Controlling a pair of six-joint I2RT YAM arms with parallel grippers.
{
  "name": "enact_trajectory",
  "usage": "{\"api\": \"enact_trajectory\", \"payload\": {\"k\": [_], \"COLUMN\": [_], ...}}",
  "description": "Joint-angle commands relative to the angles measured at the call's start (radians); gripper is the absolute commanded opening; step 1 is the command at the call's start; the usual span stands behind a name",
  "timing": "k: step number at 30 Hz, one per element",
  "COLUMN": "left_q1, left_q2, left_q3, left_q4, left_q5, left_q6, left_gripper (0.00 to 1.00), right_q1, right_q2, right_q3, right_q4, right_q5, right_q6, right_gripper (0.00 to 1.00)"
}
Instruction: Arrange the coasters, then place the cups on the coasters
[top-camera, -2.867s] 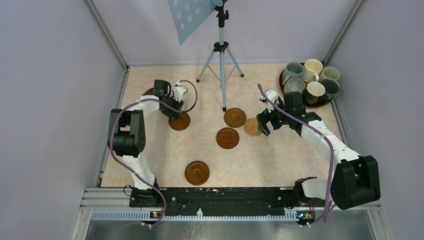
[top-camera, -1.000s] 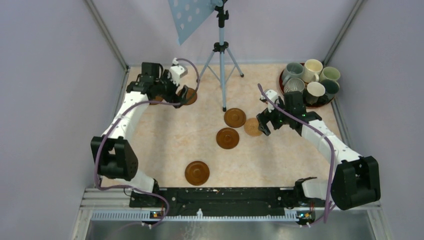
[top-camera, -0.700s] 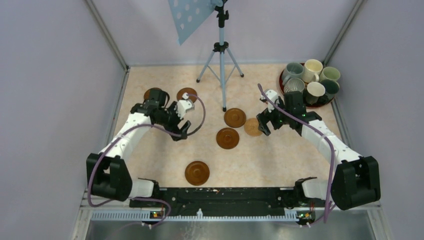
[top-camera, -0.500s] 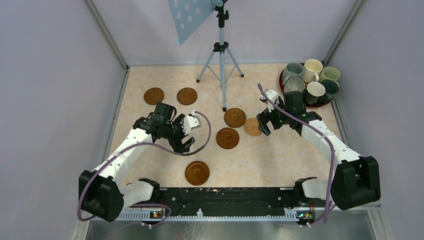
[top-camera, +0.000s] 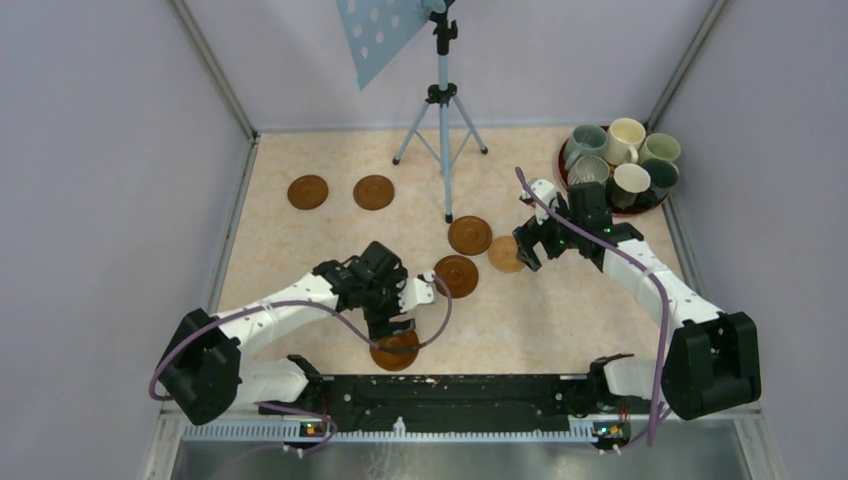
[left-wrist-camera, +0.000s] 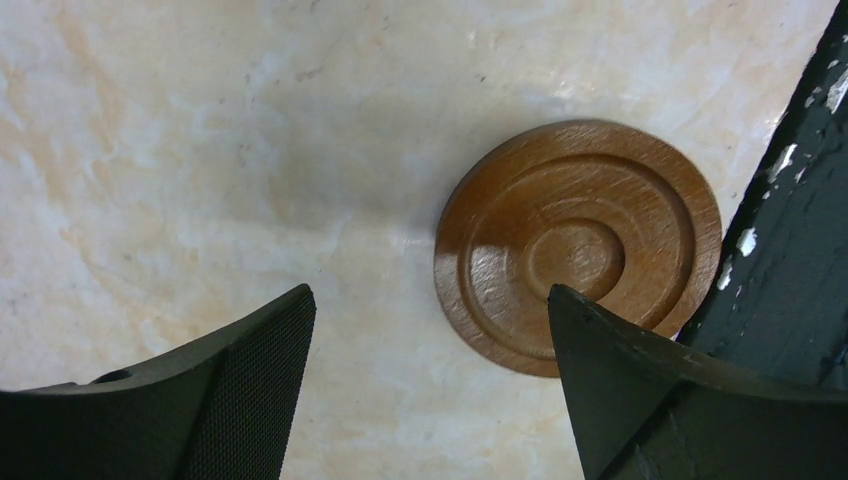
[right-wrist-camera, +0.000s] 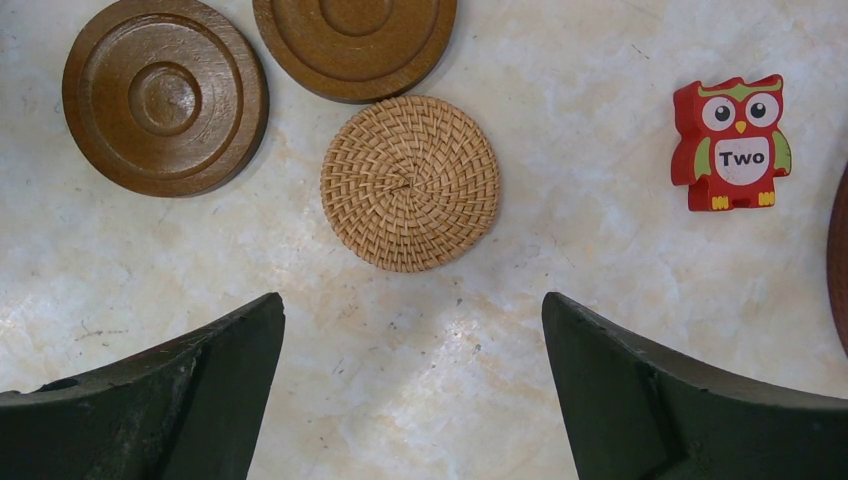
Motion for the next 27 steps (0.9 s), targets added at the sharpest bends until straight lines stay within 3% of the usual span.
{"api": "enact_trajectory", "payload": {"k": [1, 10, 18, 21, 27], "left_q1": [-0.081, -0.134, -0.121, -0.02, 0.304], "left_q2": [0.024, 0.069, 0.138, 0.153, 0.178], "left_q3": [-0.026, -0.065, -0.071, -0.059, 0.013], "left_q4": [0.078, 0.119, 0.147, 0.151, 0.144], "left_q5": [-0.039, -0.084, -0.247, -0.245, -0.174], "left_q6": [-0.047, -0.051, -0.14, -0.135, -0.064], "left_gripper": [0.92, 0.88, 0.7, 0.63, 0.56], "right_q1": [0.001, 0.0, 0.001, 0.001, 0.001], "right_q2": [0.003, 0.006, 0.002, -0.004, -0.023], "right_q3": [0.04, 0.041, 0.043, 0.043, 0.044], "right_q4": [0.014, 0.012, 0.01, 0.009, 0.016], "right_q5": [0.003, 0.003, 0.003, 0.003, 0.004], "right_q6": [-0.017, -0.017, -0.02, -0.02, -0.016], "right_gripper": [0.98, 0.98, 0.98, 0.98, 0.98]}}
